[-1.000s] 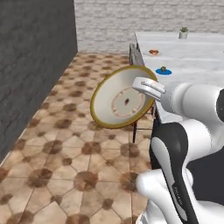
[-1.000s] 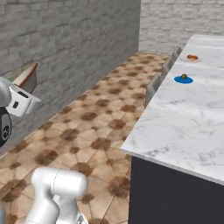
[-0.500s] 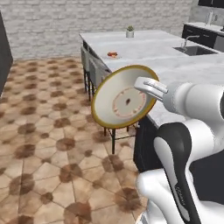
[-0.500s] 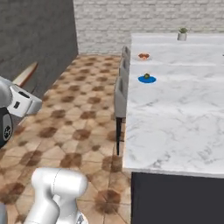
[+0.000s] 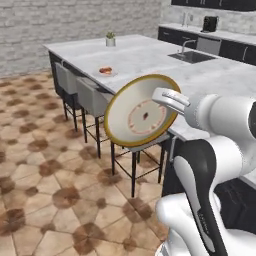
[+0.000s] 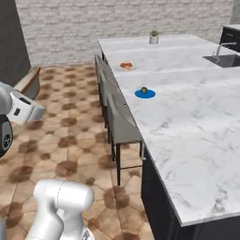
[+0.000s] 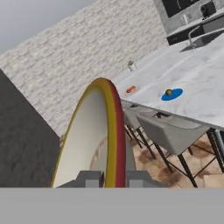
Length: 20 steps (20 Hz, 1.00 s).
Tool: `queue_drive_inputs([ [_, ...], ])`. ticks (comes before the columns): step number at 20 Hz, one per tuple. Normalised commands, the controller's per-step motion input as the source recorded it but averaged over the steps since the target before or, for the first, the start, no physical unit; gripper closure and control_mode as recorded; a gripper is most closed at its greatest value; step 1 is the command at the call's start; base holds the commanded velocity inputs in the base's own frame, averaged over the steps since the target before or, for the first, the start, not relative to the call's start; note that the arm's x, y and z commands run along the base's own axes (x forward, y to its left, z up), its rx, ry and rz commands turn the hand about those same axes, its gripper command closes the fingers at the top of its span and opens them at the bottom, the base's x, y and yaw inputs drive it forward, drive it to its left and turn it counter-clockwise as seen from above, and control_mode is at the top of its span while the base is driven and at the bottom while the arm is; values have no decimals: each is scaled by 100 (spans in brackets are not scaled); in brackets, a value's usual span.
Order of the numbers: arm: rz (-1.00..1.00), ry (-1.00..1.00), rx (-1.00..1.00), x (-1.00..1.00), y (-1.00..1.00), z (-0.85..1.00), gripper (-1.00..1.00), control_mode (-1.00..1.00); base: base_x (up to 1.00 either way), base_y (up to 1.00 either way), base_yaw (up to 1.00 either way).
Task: Take the smaller bowl and place it next to the appetizer plate on the dining counter , and place the larger bowl next to the plate with cooked food.
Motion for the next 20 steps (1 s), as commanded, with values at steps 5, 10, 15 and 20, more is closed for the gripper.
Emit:
queue_drive_inputs([
  [5,0,0,0,0,0,0,100,100,100,99,-53],
  [10,0,0,0,0,0,0,100,100,86,99,-51],
  [15,0,0,0,0,0,0,100,100,47,100,-46],
  [20,0,0,0,0,0,0,100,100,38,100,-45],
])
